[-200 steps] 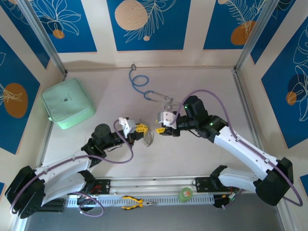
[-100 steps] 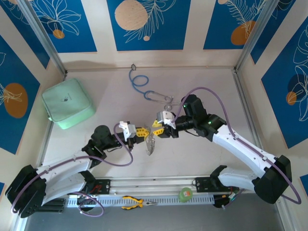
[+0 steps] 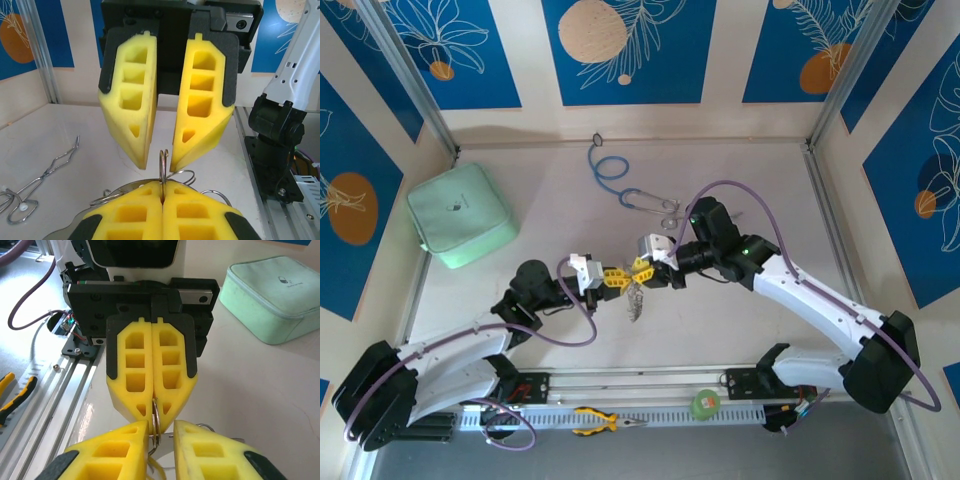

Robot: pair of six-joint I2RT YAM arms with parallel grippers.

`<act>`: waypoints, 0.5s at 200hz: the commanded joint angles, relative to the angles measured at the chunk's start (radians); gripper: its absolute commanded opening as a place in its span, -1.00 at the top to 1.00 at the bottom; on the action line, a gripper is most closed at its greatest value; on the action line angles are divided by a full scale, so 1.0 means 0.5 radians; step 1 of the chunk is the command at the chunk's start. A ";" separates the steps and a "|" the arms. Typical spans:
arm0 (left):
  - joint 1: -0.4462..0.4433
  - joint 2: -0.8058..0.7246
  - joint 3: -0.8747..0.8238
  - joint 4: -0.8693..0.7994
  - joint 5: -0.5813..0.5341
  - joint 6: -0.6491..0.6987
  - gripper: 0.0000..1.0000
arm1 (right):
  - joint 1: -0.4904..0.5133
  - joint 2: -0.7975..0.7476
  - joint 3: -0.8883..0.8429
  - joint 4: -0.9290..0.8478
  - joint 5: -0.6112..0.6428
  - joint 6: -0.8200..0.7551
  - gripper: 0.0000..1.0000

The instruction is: Put the keys on the keyring

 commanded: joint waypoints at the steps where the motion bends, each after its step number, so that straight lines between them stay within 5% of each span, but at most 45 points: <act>1: -0.007 0.006 0.039 0.123 0.082 0.010 1.00 | 0.015 0.023 0.080 -0.078 -0.018 -0.035 0.67; 57: -0.007 0.059 0.070 0.130 0.074 0.033 1.00 | 0.016 0.044 0.108 -0.154 -0.047 -0.067 1.00; 72: -0.007 0.057 0.095 -0.024 -0.021 0.121 0.65 | 0.004 0.044 0.122 -0.174 0.024 -0.084 1.00; 100: -0.006 0.042 0.180 -0.406 -0.104 0.316 0.55 | -0.022 0.100 0.196 -0.294 0.230 -0.217 1.00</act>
